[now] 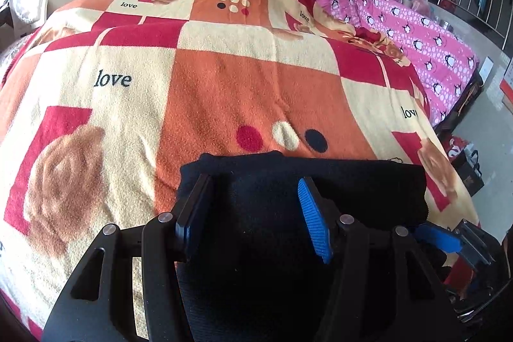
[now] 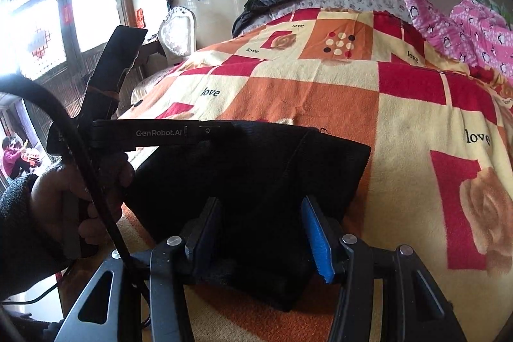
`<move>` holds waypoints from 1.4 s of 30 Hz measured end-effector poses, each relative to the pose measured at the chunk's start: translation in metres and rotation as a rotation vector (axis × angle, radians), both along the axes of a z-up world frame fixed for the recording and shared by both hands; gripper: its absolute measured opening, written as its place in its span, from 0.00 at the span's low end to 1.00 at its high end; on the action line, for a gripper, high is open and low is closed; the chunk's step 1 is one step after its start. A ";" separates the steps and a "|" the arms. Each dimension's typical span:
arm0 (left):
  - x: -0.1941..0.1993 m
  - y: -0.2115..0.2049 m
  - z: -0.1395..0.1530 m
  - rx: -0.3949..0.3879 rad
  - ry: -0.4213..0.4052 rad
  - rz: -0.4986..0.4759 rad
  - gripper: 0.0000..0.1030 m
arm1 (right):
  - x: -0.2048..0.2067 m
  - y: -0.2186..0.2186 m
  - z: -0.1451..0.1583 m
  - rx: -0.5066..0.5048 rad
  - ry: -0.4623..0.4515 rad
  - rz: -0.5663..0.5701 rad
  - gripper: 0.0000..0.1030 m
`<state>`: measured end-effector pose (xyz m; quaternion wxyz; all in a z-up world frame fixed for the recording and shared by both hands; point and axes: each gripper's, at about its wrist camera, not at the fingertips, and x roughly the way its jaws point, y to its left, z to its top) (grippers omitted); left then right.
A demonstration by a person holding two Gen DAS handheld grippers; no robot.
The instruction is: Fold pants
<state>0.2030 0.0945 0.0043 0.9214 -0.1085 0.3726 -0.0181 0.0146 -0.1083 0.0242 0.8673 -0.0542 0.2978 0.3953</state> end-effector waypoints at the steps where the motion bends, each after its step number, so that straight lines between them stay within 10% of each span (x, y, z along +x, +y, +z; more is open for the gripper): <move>1: 0.000 0.000 0.000 -0.001 0.000 0.000 0.55 | 0.000 -0.001 0.000 0.004 0.000 -0.001 0.49; 6: 0.000 0.001 0.001 0.003 0.002 0.001 0.55 | -0.003 0.001 0.003 -0.009 -0.011 -0.014 0.51; 8: 0.000 0.001 0.001 0.003 0.006 0.001 0.55 | -0.001 0.008 0.006 -0.069 0.008 -0.020 0.68; 14: 0.001 0.000 0.002 0.004 0.014 0.008 0.55 | 0.004 0.008 0.044 -0.070 -0.058 -0.120 0.66; 18: 0.003 0.000 0.004 0.000 0.026 -0.002 0.55 | 0.030 0.030 0.009 -0.238 0.108 0.001 0.68; 27: -0.008 -0.003 0.004 0.000 -0.046 -0.010 0.64 | 0.028 0.024 0.055 -0.131 -0.052 -0.069 0.70; 31: -0.006 -0.002 0.005 -0.014 -0.037 0.005 0.64 | 0.045 0.042 0.008 -0.270 0.110 -0.017 0.80; 37: -0.030 -0.001 0.025 -0.046 -0.043 0.024 0.64 | 0.034 -0.007 0.025 -0.065 -0.085 -0.101 0.74; 42: -0.103 -0.022 0.058 -0.056 -0.117 -0.002 0.64 | 0.034 -0.041 0.021 0.043 -0.048 -0.235 0.74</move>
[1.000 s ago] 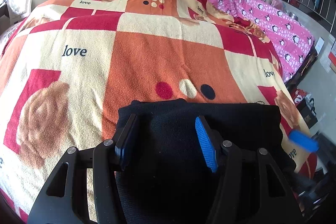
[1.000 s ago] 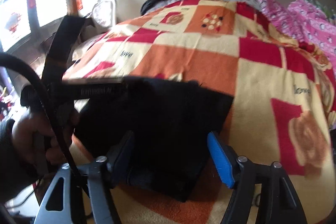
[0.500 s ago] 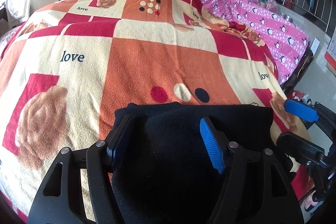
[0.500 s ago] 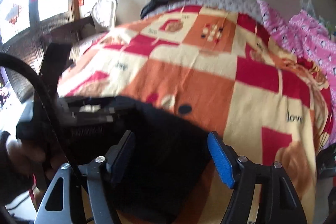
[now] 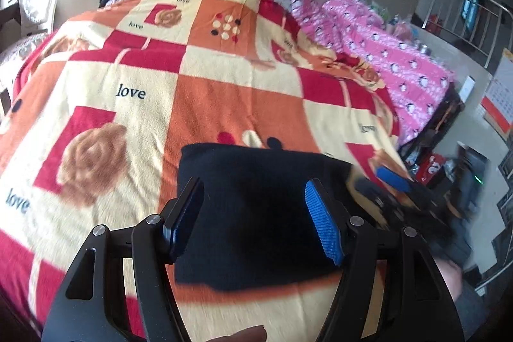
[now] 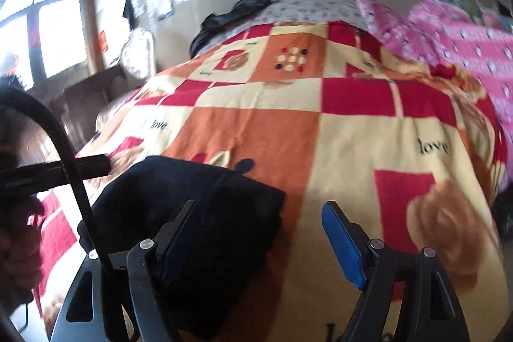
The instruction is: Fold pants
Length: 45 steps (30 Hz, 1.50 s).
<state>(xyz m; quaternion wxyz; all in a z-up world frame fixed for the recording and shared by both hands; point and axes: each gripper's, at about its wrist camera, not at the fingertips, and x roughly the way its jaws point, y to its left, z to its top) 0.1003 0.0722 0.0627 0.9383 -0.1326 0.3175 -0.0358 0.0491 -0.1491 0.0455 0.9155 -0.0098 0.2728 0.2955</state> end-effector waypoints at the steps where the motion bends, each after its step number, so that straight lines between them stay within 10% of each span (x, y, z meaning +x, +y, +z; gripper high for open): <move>1: -0.015 -0.007 0.003 0.012 -0.013 -0.004 0.64 | 0.000 0.000 0.000 0.001 -0.005 -0.019 0.74; 4: -0.060 -0.033 0.005 0.075 -0.046 -0.006 0.80 | 0.007 0.007 -0.001 -0.039 0.018 -0.031 0.74; 13: -0.097 -0.086 -0.005 0.175 -0.063 -0.058 0.82 | 0.005 0.005 -0.007 -0.032 0.049 0.038 0.74; 45: -0.092 -0.059 -0.025 0.051 -0.007 -0.015 0.82 | 0.006 0.003 -0.008 -0.026 0.056 0.024 0.74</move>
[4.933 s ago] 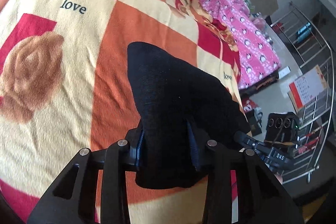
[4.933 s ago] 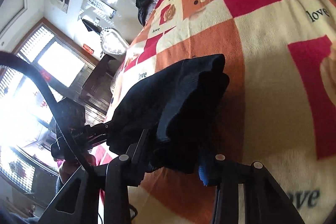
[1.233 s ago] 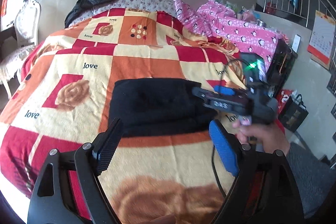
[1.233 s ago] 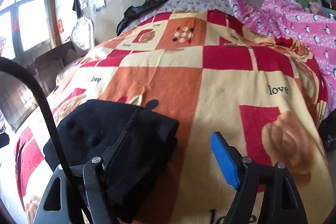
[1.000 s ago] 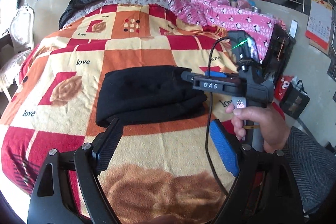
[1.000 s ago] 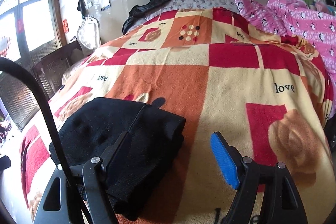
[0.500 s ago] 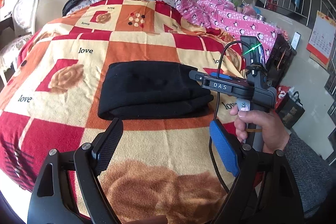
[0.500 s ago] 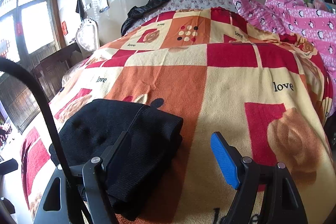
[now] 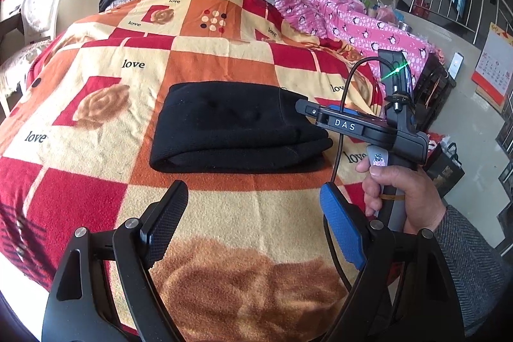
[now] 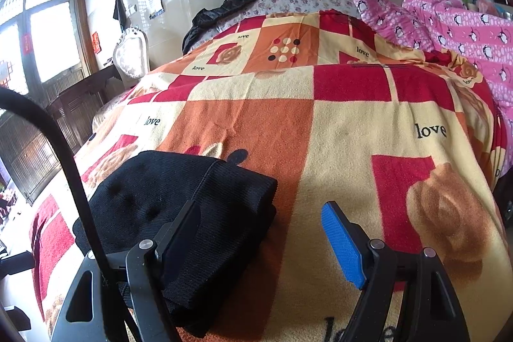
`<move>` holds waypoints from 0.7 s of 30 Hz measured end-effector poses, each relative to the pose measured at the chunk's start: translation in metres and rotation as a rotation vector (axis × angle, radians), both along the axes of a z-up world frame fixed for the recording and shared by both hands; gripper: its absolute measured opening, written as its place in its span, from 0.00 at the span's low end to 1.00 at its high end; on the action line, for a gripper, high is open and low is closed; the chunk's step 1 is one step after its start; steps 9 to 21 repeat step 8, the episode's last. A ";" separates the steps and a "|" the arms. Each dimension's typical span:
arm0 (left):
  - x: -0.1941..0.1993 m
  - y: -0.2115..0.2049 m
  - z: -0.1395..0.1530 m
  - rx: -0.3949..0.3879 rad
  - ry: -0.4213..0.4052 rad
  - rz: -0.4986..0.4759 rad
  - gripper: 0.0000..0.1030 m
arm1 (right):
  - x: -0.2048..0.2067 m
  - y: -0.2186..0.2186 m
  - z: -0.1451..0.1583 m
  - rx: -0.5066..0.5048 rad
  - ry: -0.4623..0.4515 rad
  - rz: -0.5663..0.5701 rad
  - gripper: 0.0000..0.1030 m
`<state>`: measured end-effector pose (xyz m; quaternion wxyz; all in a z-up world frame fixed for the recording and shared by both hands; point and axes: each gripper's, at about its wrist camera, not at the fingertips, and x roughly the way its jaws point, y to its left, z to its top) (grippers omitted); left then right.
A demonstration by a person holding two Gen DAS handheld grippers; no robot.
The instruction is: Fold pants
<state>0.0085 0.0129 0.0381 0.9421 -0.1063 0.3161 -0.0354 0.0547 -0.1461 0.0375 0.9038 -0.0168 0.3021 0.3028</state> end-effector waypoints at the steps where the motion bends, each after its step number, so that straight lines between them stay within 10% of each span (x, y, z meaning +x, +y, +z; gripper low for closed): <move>1: -0.002 -0.001 0.001 0.019 -0.017 0.020 0.82 | 0.000 0.000 0.000 -0.001 0.000 -0.001 0.74; 21: -0.005 -0.003 0.003 0.079 -0.049 0.046 0.82 | 0.000 0.000 0.000 0.000 0.000 -0.003 0.74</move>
